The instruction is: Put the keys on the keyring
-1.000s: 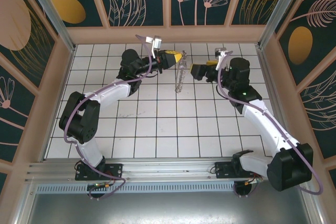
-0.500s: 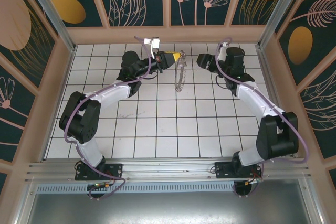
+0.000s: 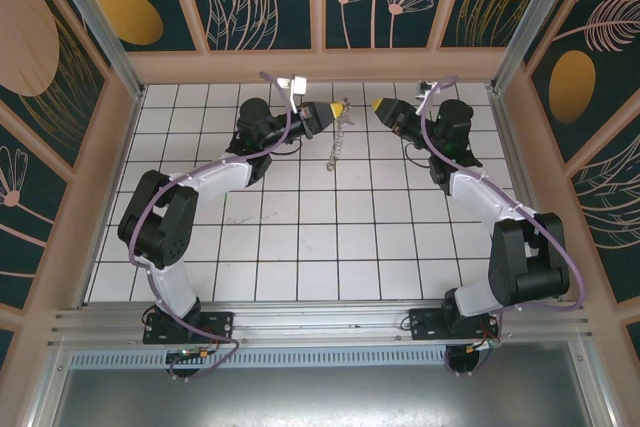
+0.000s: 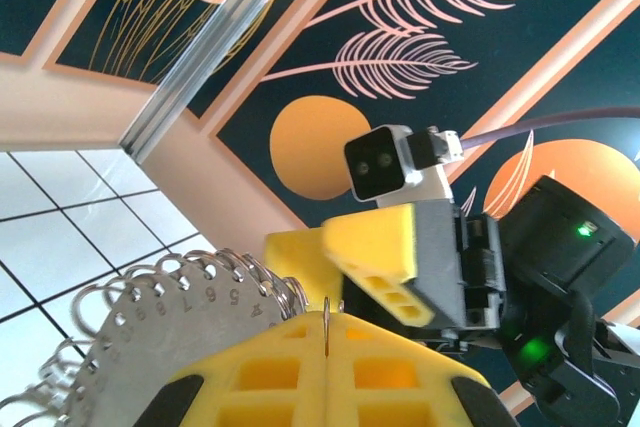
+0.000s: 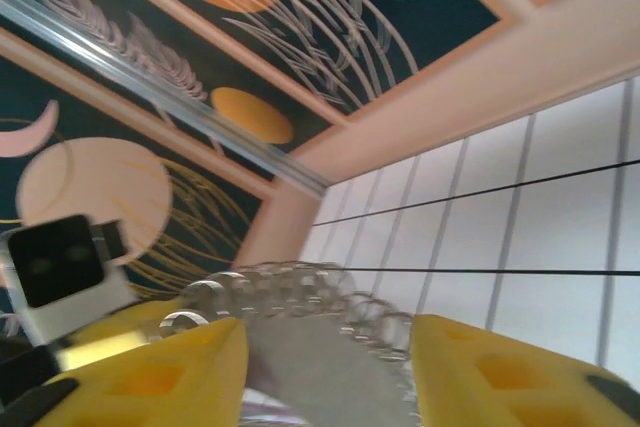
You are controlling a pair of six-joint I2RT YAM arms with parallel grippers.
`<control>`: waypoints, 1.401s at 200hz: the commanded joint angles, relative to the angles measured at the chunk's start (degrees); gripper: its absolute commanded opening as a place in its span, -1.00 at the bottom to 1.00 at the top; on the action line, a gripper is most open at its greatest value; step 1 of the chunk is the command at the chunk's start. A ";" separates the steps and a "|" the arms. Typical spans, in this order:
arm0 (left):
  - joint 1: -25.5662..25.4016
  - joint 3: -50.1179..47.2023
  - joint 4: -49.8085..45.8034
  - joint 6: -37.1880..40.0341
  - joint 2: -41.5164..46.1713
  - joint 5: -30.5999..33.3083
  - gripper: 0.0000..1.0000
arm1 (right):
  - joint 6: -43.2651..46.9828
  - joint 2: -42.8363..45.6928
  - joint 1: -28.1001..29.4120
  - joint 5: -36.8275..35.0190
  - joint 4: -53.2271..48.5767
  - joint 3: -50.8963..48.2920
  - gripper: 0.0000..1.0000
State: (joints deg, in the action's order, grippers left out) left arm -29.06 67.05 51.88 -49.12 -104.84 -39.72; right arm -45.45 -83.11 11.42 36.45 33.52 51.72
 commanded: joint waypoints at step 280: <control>-0.10 1.42 4.00 -3.35 -1.51 -1.32 -1.00 | -4.72 -4.60 9.26 2.78 14.30 2.33 -0.70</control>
State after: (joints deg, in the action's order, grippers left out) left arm -29.04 67.11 52.53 -51.53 -106.19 -39.99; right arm -49.98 -87.22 20.05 37.58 43.70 51.62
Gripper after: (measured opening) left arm 0.045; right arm 0.143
